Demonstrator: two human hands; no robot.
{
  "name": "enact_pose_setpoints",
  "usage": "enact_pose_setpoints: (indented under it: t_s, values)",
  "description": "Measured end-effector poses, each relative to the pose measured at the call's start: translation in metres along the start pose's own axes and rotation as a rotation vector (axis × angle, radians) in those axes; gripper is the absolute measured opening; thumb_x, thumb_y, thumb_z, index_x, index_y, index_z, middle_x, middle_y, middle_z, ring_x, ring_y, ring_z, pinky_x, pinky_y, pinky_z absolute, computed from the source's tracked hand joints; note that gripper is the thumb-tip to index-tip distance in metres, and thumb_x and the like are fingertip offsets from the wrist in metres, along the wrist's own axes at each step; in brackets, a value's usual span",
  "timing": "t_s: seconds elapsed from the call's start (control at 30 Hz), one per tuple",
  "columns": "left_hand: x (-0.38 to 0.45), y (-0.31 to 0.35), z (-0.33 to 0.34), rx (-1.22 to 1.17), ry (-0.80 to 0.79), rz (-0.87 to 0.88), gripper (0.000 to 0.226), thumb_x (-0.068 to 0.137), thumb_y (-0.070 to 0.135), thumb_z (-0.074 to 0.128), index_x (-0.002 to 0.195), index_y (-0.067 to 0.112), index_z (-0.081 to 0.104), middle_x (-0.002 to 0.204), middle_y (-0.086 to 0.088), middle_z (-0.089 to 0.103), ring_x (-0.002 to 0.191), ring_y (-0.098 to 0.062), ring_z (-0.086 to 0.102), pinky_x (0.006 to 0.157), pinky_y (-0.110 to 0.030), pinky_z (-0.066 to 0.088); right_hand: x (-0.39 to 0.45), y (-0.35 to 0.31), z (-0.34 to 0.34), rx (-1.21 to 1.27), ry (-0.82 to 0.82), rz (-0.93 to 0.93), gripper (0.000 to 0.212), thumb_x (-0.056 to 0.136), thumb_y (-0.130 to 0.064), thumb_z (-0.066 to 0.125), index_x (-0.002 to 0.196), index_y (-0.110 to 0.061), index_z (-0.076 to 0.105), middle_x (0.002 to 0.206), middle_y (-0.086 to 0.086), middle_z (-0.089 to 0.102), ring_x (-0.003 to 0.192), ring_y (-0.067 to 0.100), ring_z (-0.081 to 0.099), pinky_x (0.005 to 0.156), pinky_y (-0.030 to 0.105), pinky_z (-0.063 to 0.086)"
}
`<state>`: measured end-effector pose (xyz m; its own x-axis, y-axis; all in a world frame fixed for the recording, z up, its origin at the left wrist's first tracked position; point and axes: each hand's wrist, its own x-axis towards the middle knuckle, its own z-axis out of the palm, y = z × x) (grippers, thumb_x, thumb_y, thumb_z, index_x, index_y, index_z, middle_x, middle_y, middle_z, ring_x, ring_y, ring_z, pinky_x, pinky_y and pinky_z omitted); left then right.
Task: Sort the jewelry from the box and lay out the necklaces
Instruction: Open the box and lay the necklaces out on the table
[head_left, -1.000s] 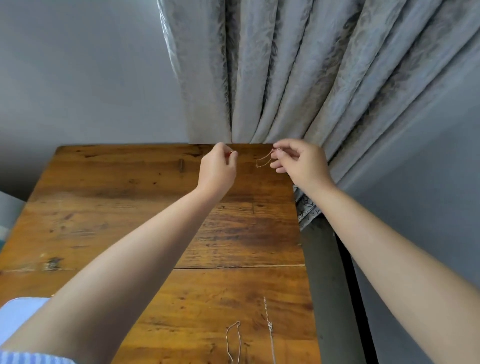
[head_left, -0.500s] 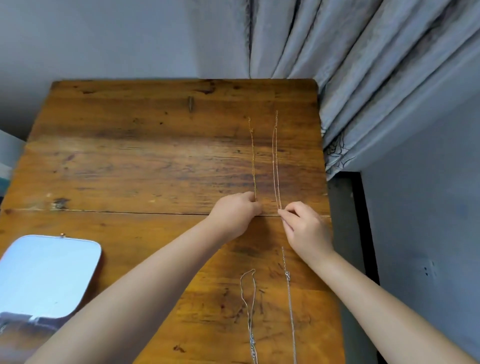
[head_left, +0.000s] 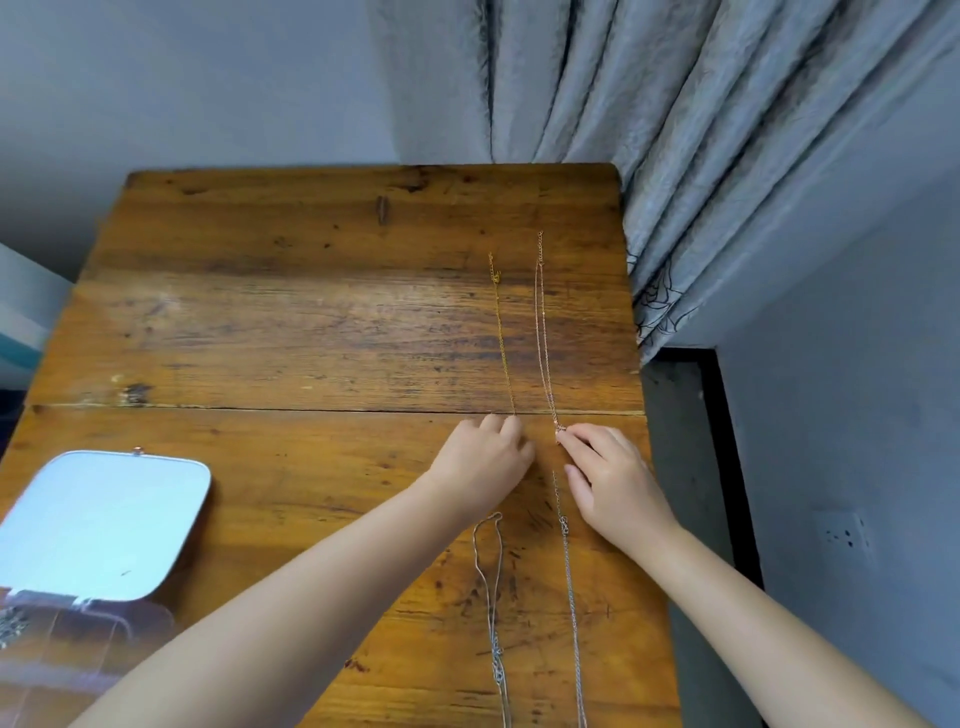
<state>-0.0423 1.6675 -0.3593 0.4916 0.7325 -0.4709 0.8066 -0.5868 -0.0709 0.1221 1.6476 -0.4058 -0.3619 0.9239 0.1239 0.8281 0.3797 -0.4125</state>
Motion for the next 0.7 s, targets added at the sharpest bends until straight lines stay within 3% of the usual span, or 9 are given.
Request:
enact_pose_setpoints:
  t_s: [0.13,0.23,0.4,0.6,0.7]
  values:
    - [-0.031,0.001,0.01,-0.217,-0.002,-0.135,0.061,0.086,0.006,0.056,0.139,0.013,0.029,0.147,-0.015,0.03,0.126,-0.032,0.041,0.091,-0.038,0.046,-0.007,-0.008,-0.003,0.049,0.012,0.043,0.036,0.066,0.009,0.072,0.101,0.001,0.068,0.098,0.016,0.071,0.091,0.033,0.068,0.079,0.039,0.056]
    - [-0.063,-0.004,0.029,-0.356,0.036,-0.273,0.055,0.087,0.006,0.05,0.139,0.013,0.032,0.151,-0.012,0.028,0.13,-0.031,0.039,0.089,-0.038,0.048,-0.01,-0.026,-0.002,0.071,0.022,0.069,0.027,0.068,0.011,0.069,0.094,0.004,0.07,0.097,0.02,0.071,0.093,0.036,0.067,0.082,0.043,0.054]
    - [-0.138,-0.035,0.076,-0.564,0.286,-0.468,0.047,0.084,0.007,0.056,0.13,0.007,0.052,0.125,-0.016,0.06,0.105,-0.037,0.061,0.074,-0.042,0.055,-0.006,-0.094,0.017,0.117,0.037,-0.009,0.02,0.071,0.004,0.059,0.088,0.004,0.07,0.091,0.022,0.071,0.088,0.039,0.066,0.078,0.048,0.056]
    - [-0.244,-0.106,0.133,-0.632,0.419,-0.581,0.044,0.079,0.016,0.04,0.113,0.0,0.063,0.098,-0.019,0.07,0.086,-0.035,0.069,0.068,-0.034,0.055,0.004,-0.227,0.072,0.154,-0.031,-0.161,0.021,0.069,-0.002,0.057,0.085,0.001,0.07,0.086,0.021,0.071,0.082,0.039,0.068,0.072,0.047,0.058]
    - [-0.299,-0.142,0.163,-0.571,0.553,-0.495,0.037,0.078,0.012,0.04,0.099,0.0,0.068,0.084,-0.015,0.071,0.081,-0.026,0.063,0.061,-0.031,0.052,0.003,-0.301,0.102,0.205,-0.034,-0.204,0.027,0.074,-0.01,0.046,0.085,0.0,0.069,0.084,0.019,0.071,0.079,0.036,0.067,0.071,0.042,0.057]
